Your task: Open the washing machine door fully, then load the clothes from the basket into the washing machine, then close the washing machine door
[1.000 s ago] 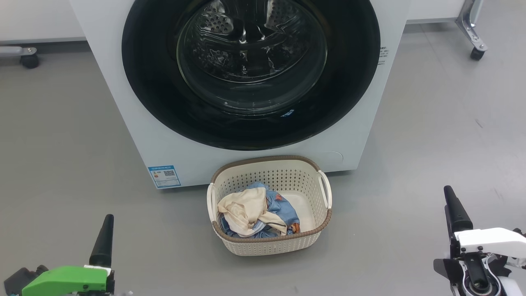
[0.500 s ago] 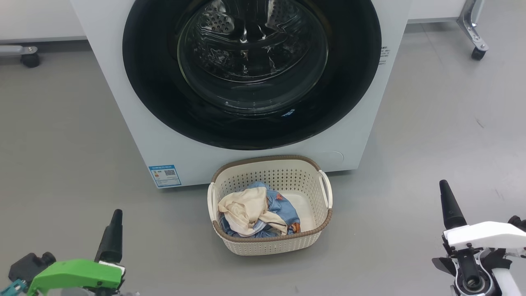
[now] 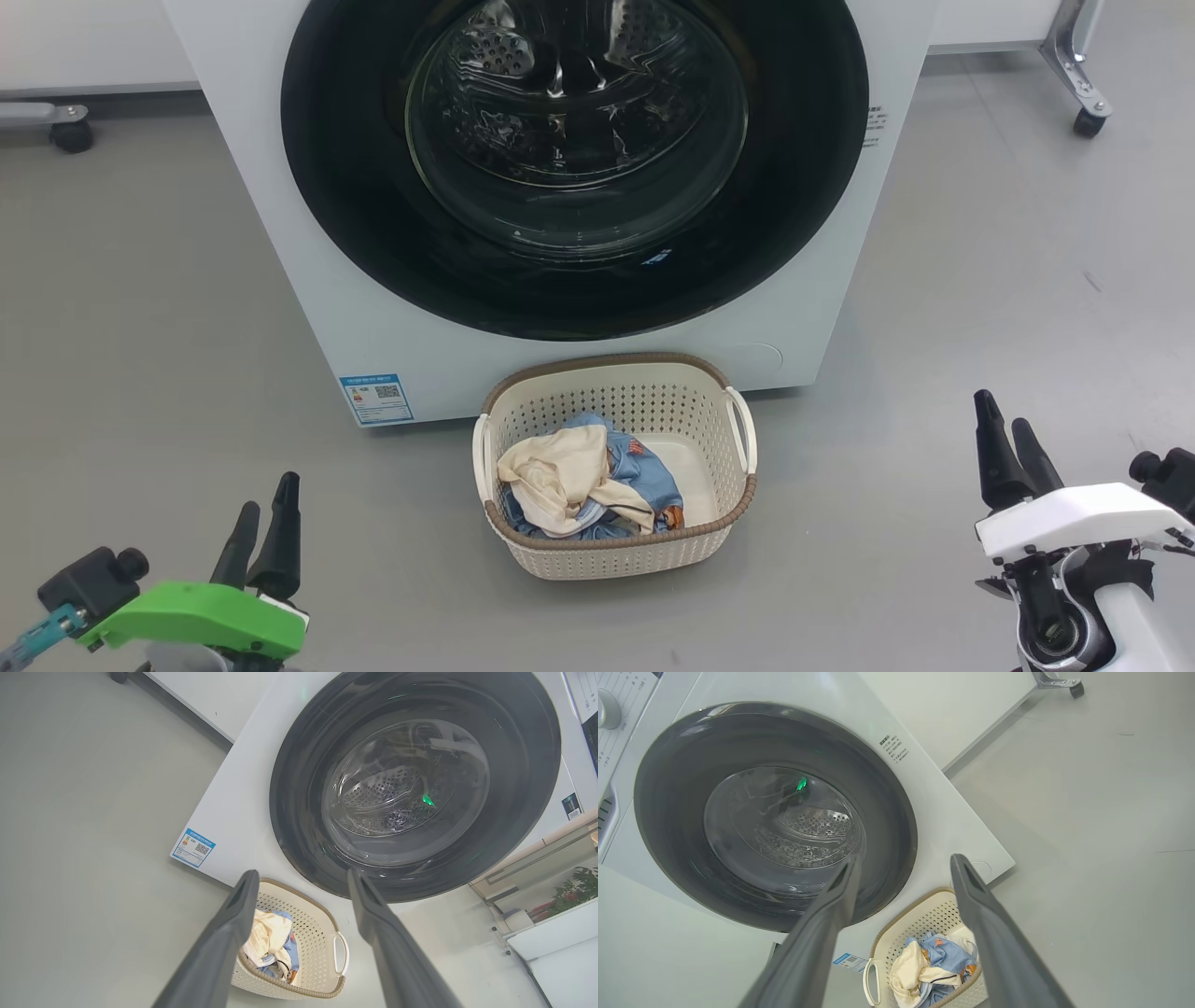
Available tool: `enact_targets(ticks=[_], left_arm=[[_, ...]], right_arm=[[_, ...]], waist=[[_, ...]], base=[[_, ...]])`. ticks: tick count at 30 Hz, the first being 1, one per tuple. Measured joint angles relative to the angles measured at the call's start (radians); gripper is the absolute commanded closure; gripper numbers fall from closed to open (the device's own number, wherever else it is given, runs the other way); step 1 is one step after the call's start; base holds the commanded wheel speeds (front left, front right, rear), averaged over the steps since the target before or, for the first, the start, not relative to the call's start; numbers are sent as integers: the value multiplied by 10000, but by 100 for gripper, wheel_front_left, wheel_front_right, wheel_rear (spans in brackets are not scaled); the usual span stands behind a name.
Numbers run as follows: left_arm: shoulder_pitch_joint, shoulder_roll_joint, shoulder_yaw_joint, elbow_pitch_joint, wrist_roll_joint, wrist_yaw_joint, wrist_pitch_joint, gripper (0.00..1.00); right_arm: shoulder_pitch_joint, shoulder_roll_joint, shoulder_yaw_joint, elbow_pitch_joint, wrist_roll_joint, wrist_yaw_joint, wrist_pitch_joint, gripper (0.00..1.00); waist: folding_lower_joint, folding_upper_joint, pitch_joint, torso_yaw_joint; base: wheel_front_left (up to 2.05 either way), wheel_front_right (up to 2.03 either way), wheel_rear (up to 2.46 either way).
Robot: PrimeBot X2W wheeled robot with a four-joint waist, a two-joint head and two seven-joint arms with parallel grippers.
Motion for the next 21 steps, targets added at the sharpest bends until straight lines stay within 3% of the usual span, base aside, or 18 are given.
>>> enact_targets(ticks=[21], left_arm=[[-253,259,-113,142,3127,0,-738,0]], right_arm=[[-427,-516,1147,318,-2941,-380,-702,0]], waist=[[0,0,1,88]], base=[[0,0,0]])
